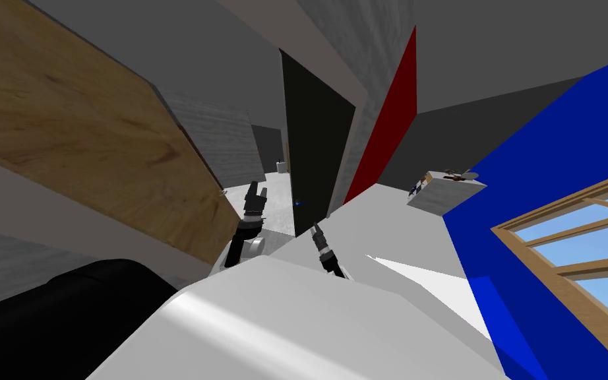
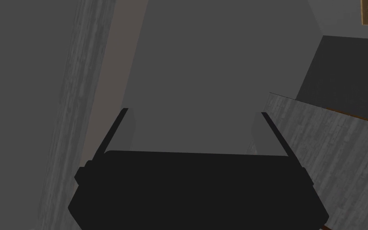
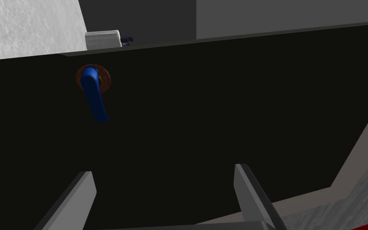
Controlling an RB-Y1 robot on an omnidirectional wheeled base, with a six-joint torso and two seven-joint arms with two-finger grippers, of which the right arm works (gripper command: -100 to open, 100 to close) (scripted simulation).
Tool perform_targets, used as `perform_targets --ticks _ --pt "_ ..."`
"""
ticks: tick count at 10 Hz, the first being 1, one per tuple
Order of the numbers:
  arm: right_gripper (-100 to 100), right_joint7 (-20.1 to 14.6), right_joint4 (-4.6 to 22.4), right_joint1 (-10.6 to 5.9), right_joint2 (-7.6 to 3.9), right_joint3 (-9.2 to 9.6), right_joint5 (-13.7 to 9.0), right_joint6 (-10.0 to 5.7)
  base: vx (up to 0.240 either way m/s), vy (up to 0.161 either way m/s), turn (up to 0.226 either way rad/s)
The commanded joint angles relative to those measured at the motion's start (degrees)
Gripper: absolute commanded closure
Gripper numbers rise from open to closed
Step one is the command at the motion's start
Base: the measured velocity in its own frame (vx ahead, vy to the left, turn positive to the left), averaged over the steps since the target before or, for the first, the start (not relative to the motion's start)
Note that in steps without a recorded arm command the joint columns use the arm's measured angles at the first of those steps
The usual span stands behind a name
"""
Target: Push the door open
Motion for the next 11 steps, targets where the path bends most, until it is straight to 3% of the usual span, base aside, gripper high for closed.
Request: perform_targets --ticks 1,11 --pt "-100 -0.3 2.2 -0.84 -0.34 1.67 -0.2 -0.80 0.126 0.028 -0.039" --pt "-100 -1.9 14.4 -6.63 -1.69 9.96 -1.3 -4.16 0.152 0.031 -0.039"
